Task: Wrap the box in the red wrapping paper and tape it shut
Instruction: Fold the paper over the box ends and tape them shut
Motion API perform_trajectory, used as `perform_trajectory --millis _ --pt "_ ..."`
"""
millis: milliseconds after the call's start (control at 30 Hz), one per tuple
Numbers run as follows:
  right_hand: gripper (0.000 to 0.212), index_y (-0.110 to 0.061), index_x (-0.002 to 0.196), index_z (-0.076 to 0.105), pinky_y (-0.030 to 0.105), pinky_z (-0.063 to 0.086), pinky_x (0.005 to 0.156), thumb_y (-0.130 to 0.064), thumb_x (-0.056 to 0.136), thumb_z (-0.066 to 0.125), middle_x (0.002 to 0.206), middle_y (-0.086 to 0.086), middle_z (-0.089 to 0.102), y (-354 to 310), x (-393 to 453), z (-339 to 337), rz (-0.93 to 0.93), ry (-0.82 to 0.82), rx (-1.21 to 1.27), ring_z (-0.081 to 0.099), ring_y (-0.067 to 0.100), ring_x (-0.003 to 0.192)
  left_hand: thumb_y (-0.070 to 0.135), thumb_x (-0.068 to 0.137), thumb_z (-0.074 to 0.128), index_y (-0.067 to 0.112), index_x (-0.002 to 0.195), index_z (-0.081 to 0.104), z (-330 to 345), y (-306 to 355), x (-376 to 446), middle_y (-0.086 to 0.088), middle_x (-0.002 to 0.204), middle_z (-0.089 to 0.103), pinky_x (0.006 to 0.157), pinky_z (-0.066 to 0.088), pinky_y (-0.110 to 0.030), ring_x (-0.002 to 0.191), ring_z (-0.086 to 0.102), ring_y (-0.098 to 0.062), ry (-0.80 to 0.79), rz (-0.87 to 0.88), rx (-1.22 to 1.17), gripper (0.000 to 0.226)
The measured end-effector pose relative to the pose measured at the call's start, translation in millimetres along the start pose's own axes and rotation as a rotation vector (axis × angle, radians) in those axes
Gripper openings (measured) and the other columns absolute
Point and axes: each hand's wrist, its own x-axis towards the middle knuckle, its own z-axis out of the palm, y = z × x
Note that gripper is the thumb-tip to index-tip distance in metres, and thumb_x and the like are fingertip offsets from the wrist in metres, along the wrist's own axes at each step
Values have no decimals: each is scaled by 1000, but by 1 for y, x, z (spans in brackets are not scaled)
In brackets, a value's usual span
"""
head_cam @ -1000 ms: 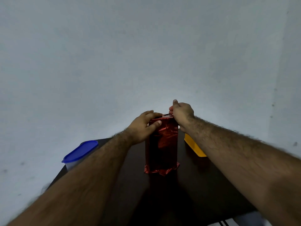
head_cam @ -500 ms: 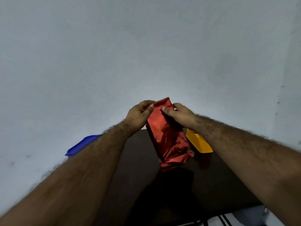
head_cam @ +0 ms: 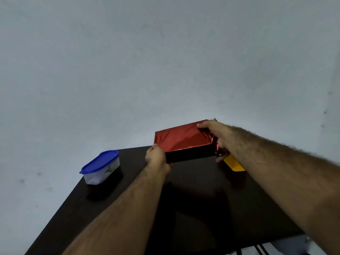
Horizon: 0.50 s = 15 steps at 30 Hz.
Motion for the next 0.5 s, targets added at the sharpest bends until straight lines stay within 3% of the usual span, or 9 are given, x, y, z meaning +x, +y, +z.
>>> perform_trajectory --millis 33,100,167,200,267,367,433,500 --pt "45 -16 103 62 56 52 92 -39 75 88 95 10 69 -1 -5 0 17 -19 -22 66 33 83 35 113 42 22 135 55 2 -6 -4 -10 128 64 84 58 -58 113 66 -38 18 -5 -26 29" --pt "42 -16 106 65 53 53 95 -38 77 85 100 5 73 -4 -10 -1 8 -31 -71 70 31 88 33 110 46 19 133 56 2 -15 -4 -9 129 66 94 56 -52 112 67 -34 39 19 43 29" --pt "43 -14 109 69 44 59 82 -30 74 90 95 3 78 -11 -11 -4 -62 -43 -53 76 27 79 17 101 55 10 135 60 -7 -15 -3 -9 128 68 88 55 -32 102 67 -24 70 121 295 35" --pt "45 -11 109 68 42 61 71 -23 73 92 93 5 79 -14 -13 -7 -115 -51 -60 78 27 73 10 96 59 8 142 58 -12 -11 -1 -9 131 67 85 54 -28 102 66 -21 82 208 440 46" --pt "52 -9 111 66 44 64 61 -11 68 95 94 11 79 -22 -14 -13 -229 -73 -142 79 29 70 11 89 72 15 156 46 -22 4 -1 -9 149 58 98 51 -29 120 61 -21 49 375 661 72" --pt "60 -14 114 69 50 65 76 -9 62 99 101 9 78 -39 -19 -16 -386 -149 -343 79 29 84 22 77 92 34 164 31 -21 31 -9 0 164 42 107 49 -33 138 45 -12 -301 511 731 107" --pt "64 -19 116 71 46 65 83 -15 59 101 104 4 78 -52 -22 -13 -469 -230 -533 78 25 92 34 65 102 45 163 23 -10 42 -8 4 162 41 110 49 -40 142 39 -9 -516 519 862 126" --pt "67 -24 117 72 40 65 85 -21 57 102 105 -3 78 -63 -28 -8 -546 -297 -687 77 20 96 40 57 105 49 160 25 2 50 -8 3 153 53 108 54 -46 140 50 -13 -641 486 928 130"
